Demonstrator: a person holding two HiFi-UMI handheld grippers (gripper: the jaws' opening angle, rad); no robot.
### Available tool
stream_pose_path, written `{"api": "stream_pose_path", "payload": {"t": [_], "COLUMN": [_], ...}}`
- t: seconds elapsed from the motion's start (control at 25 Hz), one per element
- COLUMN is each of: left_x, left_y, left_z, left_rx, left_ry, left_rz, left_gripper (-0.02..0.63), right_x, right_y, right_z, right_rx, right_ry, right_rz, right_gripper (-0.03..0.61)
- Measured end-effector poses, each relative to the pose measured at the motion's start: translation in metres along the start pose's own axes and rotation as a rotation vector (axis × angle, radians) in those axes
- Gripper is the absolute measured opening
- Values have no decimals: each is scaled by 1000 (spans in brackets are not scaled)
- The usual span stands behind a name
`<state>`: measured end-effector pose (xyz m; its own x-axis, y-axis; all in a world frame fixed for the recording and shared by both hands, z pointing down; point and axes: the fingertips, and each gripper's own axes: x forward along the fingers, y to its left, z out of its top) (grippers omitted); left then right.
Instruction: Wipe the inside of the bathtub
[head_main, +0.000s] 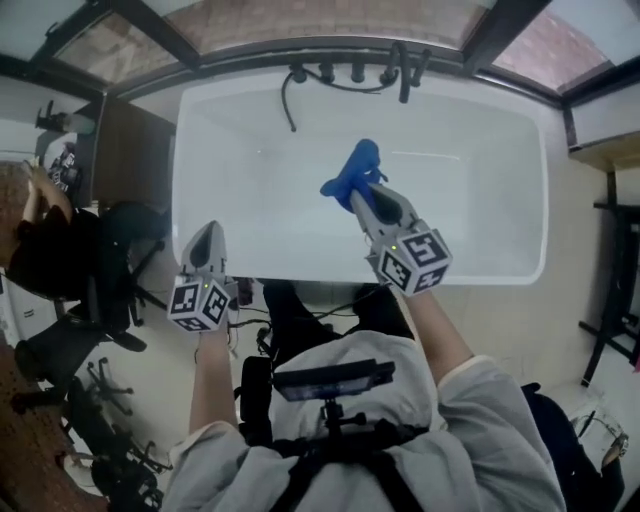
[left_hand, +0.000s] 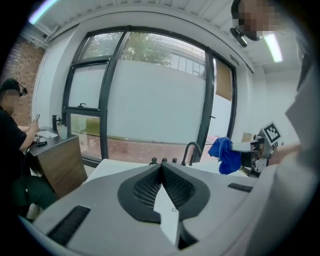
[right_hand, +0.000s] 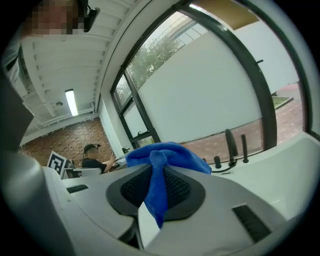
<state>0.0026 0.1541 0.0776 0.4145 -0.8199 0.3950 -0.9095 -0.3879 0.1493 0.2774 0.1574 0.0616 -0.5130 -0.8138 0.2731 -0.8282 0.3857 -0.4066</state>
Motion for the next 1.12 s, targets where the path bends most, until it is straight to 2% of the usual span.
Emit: {"api": "stream_pose_path", "payload": {"t": [0.16,0.4,0.52,0.68,0.84,1.12], "left_x": [-18,-27,-32,-49,-60,-75], "left_y": [-34,-61,-53,-33,-21,13], "left_z": [25,34,41,44,48,48], "left_rx": [0,37,60,85,125,136], "left_ry": [-7,6,-6,-11,-19,-14], "left_rz": [-43,-184,-241,-287,-325,-352], "left_gripper": [-2,-2,-2,-2,-2,-2], "right_x": [-58,-116,-129,-134,-139,-122], "right_y": [-18,-18,0,38,54,81], "right_z": [20,15,2,-17,-35,-42], "right_rx": [-74,-75,-59,-78,-53,-21], "right_ry": [-7,-52,-67,-40,-37,-31], "right_rz": [-109,-297,-374,-418,-480,-521], "right_gripper": [65,66,66,66,66,69]}}
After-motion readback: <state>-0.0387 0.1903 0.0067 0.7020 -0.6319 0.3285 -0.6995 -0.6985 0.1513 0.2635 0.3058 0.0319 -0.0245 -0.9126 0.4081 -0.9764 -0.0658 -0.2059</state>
